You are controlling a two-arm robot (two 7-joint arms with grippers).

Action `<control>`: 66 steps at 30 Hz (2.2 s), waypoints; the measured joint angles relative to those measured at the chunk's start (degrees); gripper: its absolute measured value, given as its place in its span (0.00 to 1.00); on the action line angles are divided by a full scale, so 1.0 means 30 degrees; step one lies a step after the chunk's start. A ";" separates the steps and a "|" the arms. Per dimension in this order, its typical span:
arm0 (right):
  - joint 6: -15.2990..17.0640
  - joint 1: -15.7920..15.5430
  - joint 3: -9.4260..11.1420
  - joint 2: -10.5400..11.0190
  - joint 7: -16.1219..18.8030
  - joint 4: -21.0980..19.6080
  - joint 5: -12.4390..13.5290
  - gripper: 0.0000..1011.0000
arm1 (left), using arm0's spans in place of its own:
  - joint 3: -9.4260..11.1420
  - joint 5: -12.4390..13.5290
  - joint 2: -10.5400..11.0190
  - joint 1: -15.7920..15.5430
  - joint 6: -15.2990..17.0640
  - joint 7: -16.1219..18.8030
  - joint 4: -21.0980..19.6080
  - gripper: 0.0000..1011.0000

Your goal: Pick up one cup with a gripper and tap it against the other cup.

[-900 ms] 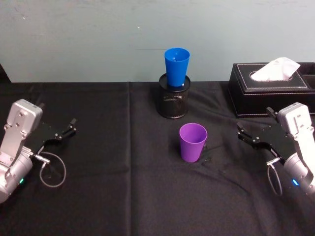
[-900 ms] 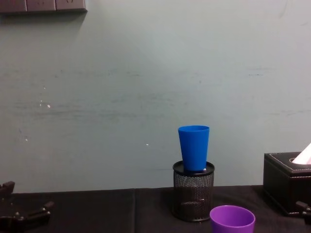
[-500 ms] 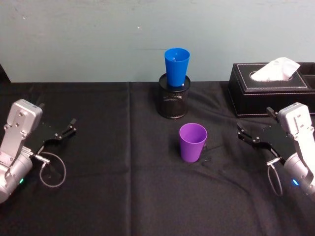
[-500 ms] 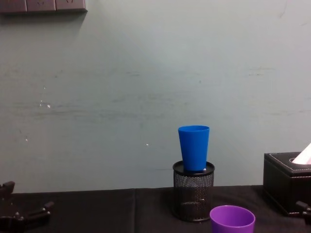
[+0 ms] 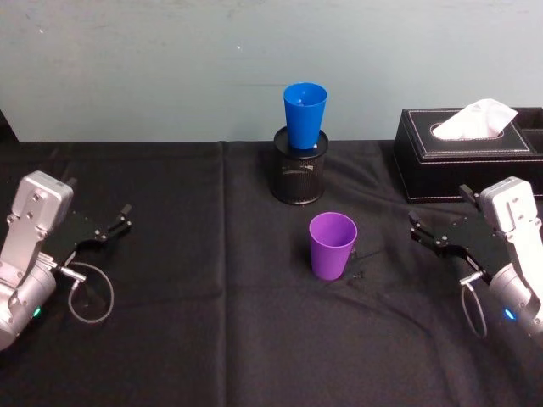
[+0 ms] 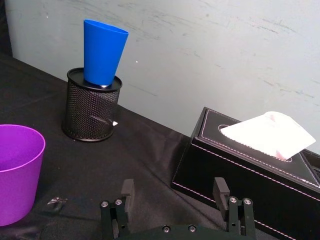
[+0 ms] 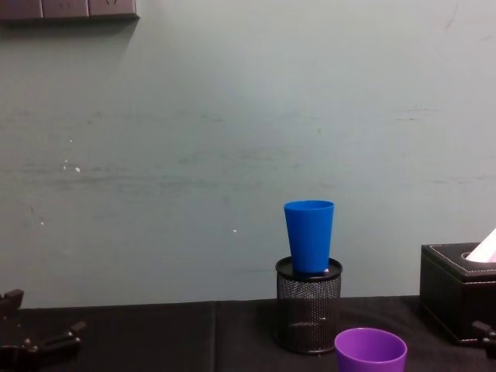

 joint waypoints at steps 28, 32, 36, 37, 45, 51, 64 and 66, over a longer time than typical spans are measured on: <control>-0.1003 0.0711 -0.0697 -0.0686 1.0911 0.1470 0.4335 0.99 | 0.0000 0.0000 0.0001 0.0001 -0.0001 0.0001 -0.0001 0.99; -0.1412 0.1026 -0.0617 -0.1441 1.0968 0.2337 0.4274 0.99 | 0.0000 0.0001 0.0000 0.0001 -0.0001 0.0000 -0.0001 0.99; -0.1694 0.1377 -0.0548 -0.2141 1.1046 0.3146 0.4173 0.99 | 0.0000 0.0001 0.0001 0.0001 -0.0001 0.0000 -0.0001 0.99; -0.1731 0.1442 -0.0532 -0.2258 1.1053 0.3286 0.4153 0.99 | 0.0000 0.0001 0.0001 0.0001 -0.0001 0.0001 -0.0001 0.99; -0.2131 0.2173 -0.0308 -0.3626 1.1099 0.5097 0.3961 0.99 | 0.0000 0.0001 0.0000 0.0002 -0.0001 0.0000 0.0000 0.99; -0.2283 0.2501 -0.0055 -0.4369 1.1213 0.6060 0.4010 0.99 | 0.0000 0.0001 0.0000 0.0001 0.0000 0.0000 -0.0001 0.99; -0.2507 0.2737 0.0399 -0.5271 1.1470 0.6719 0.3706 0.99 | 0.0000 0.0000 0.0000 0.0001 -0.0001 0.0000 -0.0001 0.99; -0.2497 0.2722 0.0474 -0.5344 1.1499 0.6694 0.3629 0.99 | -0.0001 0.0000 0.0001 0.0001 -0.0001 0.0000 -0.0001 0.99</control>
